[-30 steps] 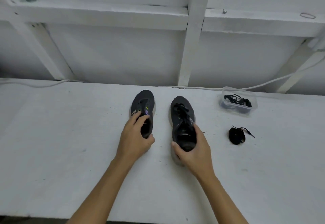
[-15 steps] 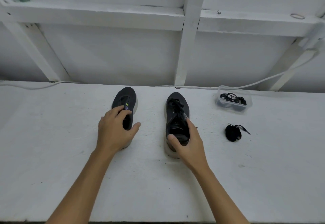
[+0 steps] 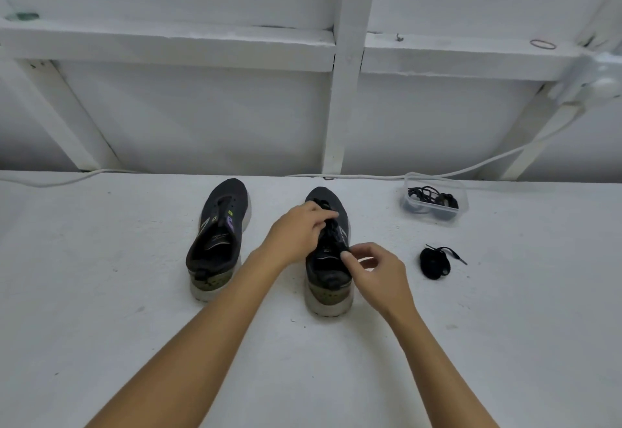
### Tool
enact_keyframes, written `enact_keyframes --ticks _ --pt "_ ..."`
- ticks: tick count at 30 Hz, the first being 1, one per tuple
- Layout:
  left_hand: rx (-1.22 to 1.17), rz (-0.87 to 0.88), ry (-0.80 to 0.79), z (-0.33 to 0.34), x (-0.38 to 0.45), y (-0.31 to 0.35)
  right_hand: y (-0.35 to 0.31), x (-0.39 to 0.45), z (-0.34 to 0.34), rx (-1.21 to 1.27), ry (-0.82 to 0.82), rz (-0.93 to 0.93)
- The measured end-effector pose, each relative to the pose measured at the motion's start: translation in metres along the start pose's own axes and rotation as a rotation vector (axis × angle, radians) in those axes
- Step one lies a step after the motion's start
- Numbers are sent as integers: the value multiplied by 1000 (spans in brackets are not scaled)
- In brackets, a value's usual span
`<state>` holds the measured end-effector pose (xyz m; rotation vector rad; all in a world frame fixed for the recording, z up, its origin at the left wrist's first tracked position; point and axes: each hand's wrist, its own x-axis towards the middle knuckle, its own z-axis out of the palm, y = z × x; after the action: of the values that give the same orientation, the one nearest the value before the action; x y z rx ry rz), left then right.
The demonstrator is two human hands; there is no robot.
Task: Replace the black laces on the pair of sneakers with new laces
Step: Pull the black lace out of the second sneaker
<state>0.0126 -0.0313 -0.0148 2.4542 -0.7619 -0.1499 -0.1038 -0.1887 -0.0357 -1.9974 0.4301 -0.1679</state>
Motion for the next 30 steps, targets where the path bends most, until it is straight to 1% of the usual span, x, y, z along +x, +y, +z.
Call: enact_keyframes --ticks 2,4,8,9,11,12,13,14,16,17,18,19,20,21,22,24,26,27,28,30 --pt "104 34 -81 -6 11 -1 1 1 2 5 0 3" --pt "179 77 -126 -11 19 -1 2 1 3 22 9 8" --pt "290 121 -136 -23 27 0 1 0 4 57 16 32" --pt "266 121 -137 -27 28 -1 2 1 4 61 14 42" --pt "65 54 -119 -38 26 -3 3 2 3 68 10 64" --pt "-60 0 -79 -45 24 -4 4 3 3 73 9 75" --pt "-155 -58 1 -52 24 -7 5 2 3 78 10 87" --pt "-216 -126 133 -60 25 -10 6 2 4 80 13 93" --pt "-243 -295 492 -76 29 -23 7 0 6 79 28 86" --pt "-223 -376 637 -84 30 -31 6 -2 7 77 39 79" --pt "-173 -437 697 -90 31 -40 6 -2 7 72 47 74" --pt "-91 -480 666 -93 29 -47 6 -1 7 62 46 67" --pt "6 -506 576 -93 26 -51 6 0 7 48 34 58" --pt "84 -503 480 -89 21 -53 5 2 6 29 16 45" --pt "122 -466 417 -83 15 -50 4 4 5 8 -1 23" --pt "74 -315 339 -69 2 -34 1 10 4 -17 -19 -30" --pt "-66 -199 163 -51 -9 -13 -4 16 4 -24 -34 -76" --pt "-121 -175 77 -42 -14 -3 -6 20 3 -46 -50 -96" --pt "-144 -170 25 -33 -17 4 -9 24 3 -77 -71 -115" --pt "-152 -180 13 -18 -18 10 -13 30 3 -95 -103 -122"
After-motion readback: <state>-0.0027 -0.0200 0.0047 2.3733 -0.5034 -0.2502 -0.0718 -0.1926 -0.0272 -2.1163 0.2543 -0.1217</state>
